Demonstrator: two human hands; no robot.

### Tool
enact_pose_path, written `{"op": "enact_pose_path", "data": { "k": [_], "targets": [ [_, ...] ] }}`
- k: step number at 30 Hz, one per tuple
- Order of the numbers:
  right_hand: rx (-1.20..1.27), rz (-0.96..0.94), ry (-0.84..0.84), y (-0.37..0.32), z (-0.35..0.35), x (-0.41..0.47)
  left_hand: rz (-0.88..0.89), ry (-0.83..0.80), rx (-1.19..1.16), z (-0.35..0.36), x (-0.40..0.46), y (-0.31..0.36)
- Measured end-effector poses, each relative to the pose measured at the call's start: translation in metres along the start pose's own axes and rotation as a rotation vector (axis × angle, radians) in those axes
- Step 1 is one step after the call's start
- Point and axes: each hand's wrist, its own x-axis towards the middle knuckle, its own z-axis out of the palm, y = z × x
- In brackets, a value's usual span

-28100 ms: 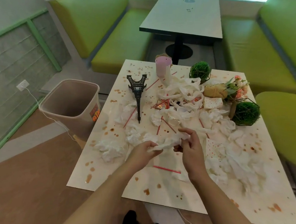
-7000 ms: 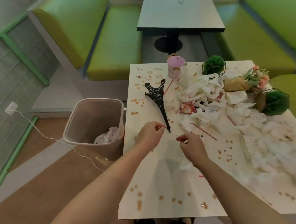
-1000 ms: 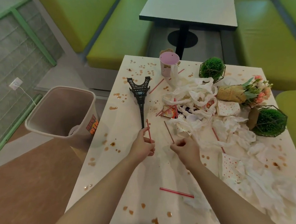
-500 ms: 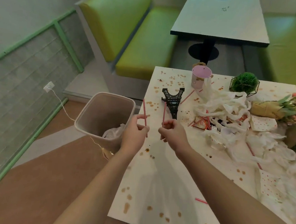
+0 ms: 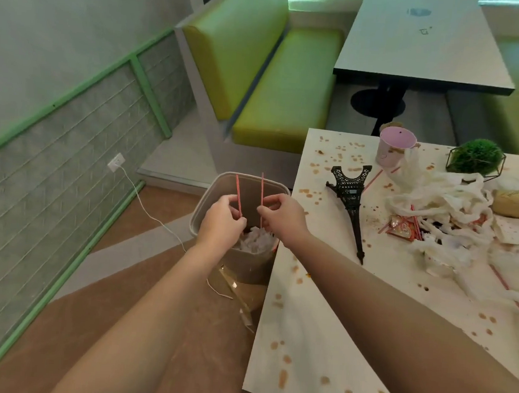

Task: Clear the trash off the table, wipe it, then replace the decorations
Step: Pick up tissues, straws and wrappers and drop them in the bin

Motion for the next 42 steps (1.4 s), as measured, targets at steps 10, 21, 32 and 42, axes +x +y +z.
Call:
{"op": "enact_pose_path", "data": {
  "k": [10,21,32,42],
  "targets": [
    [0.034,0.057,0.100,0.021,-0.023,-0.020,0.020,-0.119,0.248,0.002,-0.002,0.011],
    [0.100,0.276,0.395,0.116,-0.117,-0.103,0.340,-0.453,0.128,0.097,-0.056,0.082],
    [-0.374,0.500,0.518,0.217,-0.183,-0.191,0.572,-0.787,0.320,0.202,-0.143,0.089],
    [-0.614,0.506,0.490,0.260,-0.234,-0.243,0.736,-0.848,0.485,0.267,-0.195,0.104]
  ]
}}
